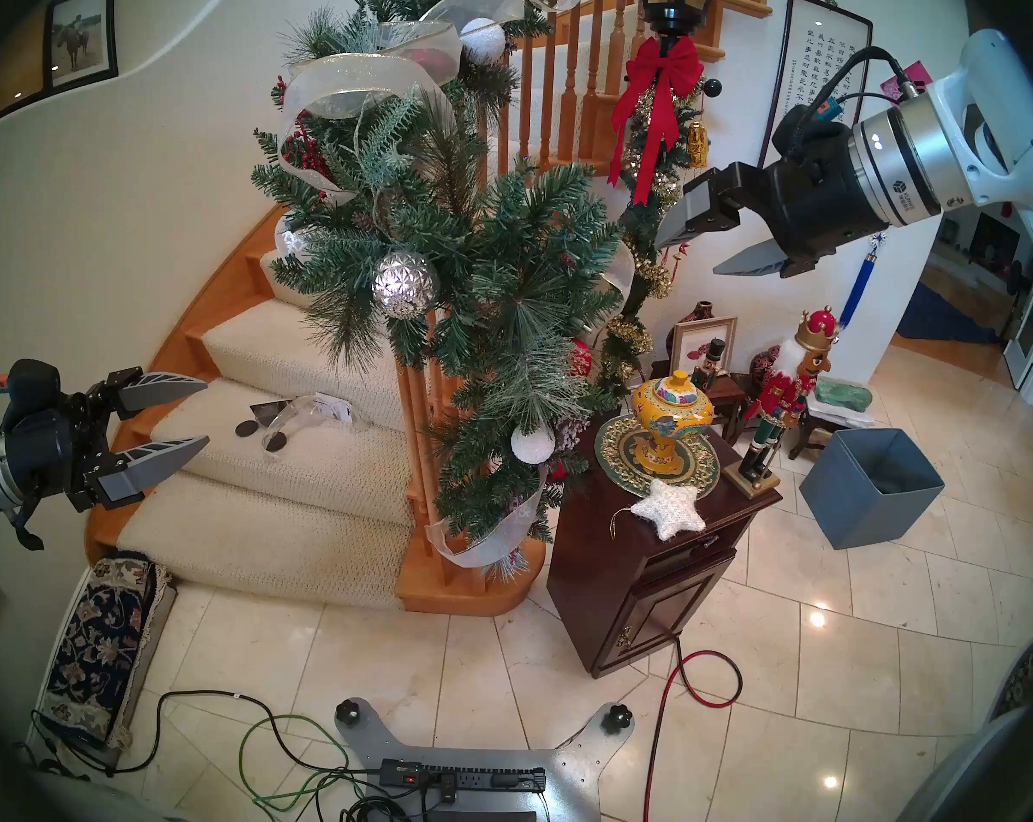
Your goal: Hang the ornament onto the Christmas-tree-style decoration
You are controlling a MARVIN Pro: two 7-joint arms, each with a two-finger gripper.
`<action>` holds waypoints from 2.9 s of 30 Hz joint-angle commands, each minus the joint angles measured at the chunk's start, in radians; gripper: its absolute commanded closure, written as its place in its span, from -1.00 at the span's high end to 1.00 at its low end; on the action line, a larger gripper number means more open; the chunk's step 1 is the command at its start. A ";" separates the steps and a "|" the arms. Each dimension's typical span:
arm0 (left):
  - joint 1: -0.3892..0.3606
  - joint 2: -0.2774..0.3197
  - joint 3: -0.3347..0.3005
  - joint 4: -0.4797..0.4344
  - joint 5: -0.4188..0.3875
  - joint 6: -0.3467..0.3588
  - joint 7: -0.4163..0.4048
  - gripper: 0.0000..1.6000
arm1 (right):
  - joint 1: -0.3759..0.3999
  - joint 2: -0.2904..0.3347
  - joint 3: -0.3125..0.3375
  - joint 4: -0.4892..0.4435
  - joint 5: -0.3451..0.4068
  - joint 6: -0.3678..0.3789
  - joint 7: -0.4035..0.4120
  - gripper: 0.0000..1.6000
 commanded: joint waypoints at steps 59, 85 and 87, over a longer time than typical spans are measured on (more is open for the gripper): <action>0.000 -0.001 0.000 -0.002 -0.001 0.000 0.000 1.00 | -0.021 -0.022 -0.051 -0.019 0.041 -0.015 -0.024 1.00; 0.000 -0.001 0.000 -0.002 -0.001 0.000 0.000 1.00 | -0.077 -0.010 -0.110 -0.072 0.062 -0.009 -0.050 1.00; 0.000 -0.001 0.000 -0.002 -0.001 0.000 0.000 1.00 | -0.084 -0.009 -0.113 -0.076 0.062 -0.013 -0.049 1.00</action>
